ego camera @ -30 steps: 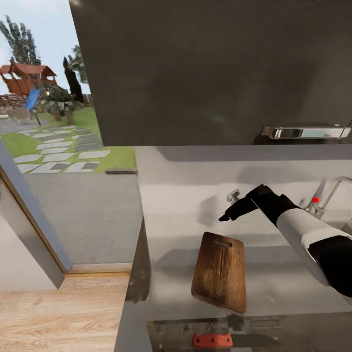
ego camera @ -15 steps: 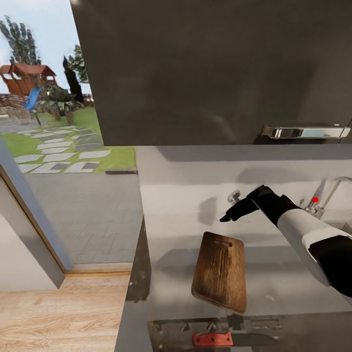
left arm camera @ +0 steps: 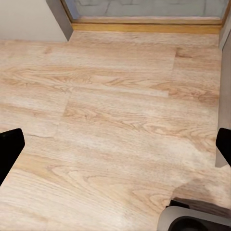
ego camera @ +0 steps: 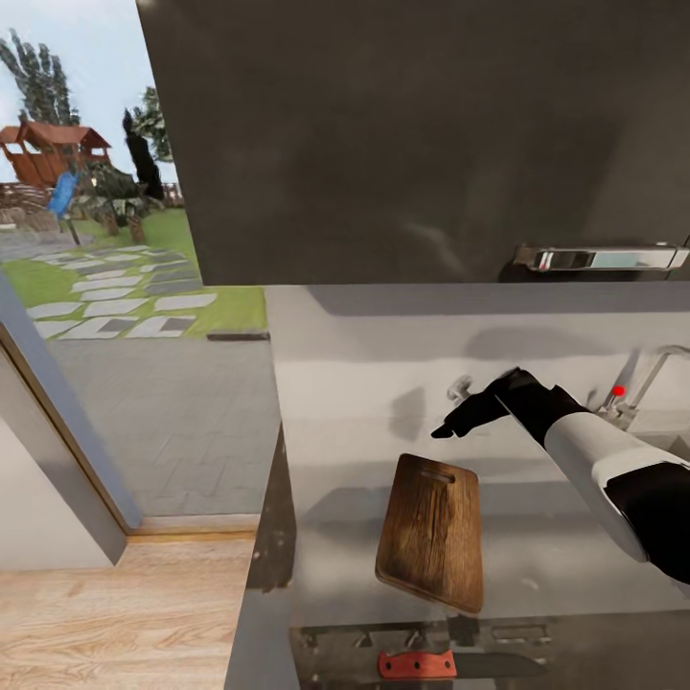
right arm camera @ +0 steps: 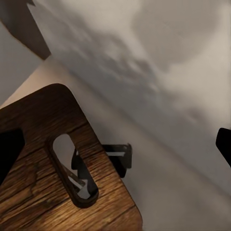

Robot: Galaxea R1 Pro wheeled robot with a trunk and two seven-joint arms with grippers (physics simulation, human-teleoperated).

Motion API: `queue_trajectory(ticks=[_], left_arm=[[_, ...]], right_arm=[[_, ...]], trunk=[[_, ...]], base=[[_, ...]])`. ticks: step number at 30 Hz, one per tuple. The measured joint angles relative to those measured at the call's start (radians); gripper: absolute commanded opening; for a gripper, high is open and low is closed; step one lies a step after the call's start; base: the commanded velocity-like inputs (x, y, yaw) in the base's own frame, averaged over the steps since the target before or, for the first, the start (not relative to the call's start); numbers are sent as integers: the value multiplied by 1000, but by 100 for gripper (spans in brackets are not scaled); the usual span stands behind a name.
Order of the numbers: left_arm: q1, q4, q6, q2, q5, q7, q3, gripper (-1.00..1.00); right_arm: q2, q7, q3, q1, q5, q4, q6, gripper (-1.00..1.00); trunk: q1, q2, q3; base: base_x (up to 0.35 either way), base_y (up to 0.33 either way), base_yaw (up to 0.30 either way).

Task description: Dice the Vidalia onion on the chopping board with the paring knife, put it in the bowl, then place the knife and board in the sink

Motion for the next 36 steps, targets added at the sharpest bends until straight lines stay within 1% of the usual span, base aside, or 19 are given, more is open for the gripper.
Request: queue_trajectory(ticks=[36], left_arm=[[0, 0, 0, 0, 0, 0, 0, 100]], right_arm=[[-2, 2, 1, 0, 1, 15, -2, 100]], trunk=[[0, 0, -42]], base=[[0, 0, 0]])
